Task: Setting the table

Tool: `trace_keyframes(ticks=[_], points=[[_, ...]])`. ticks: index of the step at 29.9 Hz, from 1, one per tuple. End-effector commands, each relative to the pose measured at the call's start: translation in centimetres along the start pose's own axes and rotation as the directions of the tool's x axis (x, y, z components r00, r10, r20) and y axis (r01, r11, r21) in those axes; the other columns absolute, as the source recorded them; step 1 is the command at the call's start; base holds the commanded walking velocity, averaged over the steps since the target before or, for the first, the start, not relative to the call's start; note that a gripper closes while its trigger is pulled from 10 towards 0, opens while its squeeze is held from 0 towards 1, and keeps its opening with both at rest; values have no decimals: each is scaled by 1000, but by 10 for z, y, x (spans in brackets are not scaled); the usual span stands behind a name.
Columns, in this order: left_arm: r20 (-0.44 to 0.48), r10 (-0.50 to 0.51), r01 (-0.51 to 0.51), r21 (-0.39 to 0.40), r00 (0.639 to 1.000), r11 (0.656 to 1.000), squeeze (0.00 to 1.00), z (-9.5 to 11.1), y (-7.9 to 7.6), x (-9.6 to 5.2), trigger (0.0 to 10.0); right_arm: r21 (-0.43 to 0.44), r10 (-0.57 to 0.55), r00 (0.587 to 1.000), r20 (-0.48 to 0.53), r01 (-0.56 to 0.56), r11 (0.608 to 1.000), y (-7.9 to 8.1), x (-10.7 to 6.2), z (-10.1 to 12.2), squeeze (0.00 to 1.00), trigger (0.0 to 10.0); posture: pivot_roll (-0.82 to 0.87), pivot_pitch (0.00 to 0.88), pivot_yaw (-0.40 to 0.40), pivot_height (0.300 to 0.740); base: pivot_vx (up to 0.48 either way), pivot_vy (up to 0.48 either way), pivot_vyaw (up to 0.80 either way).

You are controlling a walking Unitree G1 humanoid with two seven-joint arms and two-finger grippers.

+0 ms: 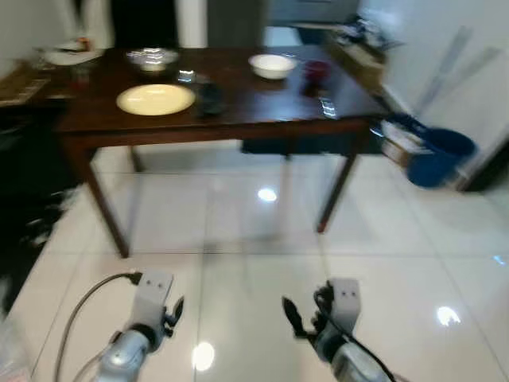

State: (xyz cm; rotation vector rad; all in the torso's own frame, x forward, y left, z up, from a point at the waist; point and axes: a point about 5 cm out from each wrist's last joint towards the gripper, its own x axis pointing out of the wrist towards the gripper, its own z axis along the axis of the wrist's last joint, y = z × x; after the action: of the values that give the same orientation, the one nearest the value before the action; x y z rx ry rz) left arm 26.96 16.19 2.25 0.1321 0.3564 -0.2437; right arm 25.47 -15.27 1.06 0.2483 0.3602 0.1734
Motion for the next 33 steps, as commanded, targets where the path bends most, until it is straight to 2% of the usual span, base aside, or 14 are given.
trace_keyframes(ticks=[1,23,25,26,28,29,30,32,33], points=[[-46,20,-19,11,999,1000,0,-12,8,-6,10000,14,13,1000,-15,-13,1000,7,1,-5,0,10000,-18,16,38,740,469,0,-788],[-28,24,-23,42,999,999,0,-7,10,-4,10000,3,7,1000,-2,-7,1000,9,3,-4,0,10000,-19,2,47,740,472,0,-792],[9,36,-36,58,999,998,0,2,13,-3,10000,-33,6,1000,16,-5,999,8,3,0,0,10000,-20,2,46,740,472,0,-438],[86,51,-55,45,995,997,0,24,18,-1,10000,-85,14,998,64,-9,996,9,3,12,0,10000,-20,1,49,740,472,0,0],[148,59,-64,33,987,997,0,42,22,-1,10000,-111,28,994,109,-16,994,11,3,24,0,10000,-22,0,52,740,472,0,0],[210,66,-72,21,975,997,0,61,25,-3,10000,-148,53,986,157,-29,988,14,4,39,0,10000,-24,1,55,740,472,0,0],[210,66,-72,21,975,997,0,61,25,-3,10000,-148,53,986,157,-29,988,14,4,39,0,10000,-24,1,55,740,472,0,0],[308,79,-83,2,948,997,0,93,31,-7,10000,-195,96,967,238,-49,980,19,5,65,0,10000,-23,2,57,740,472,0,0],[377,96,-99,-10,921,995,0,117,38,-12,10000,-216,141,943,302,-76,973,27,5,88,0,10000,-20,3,59,740,472,0,0]])
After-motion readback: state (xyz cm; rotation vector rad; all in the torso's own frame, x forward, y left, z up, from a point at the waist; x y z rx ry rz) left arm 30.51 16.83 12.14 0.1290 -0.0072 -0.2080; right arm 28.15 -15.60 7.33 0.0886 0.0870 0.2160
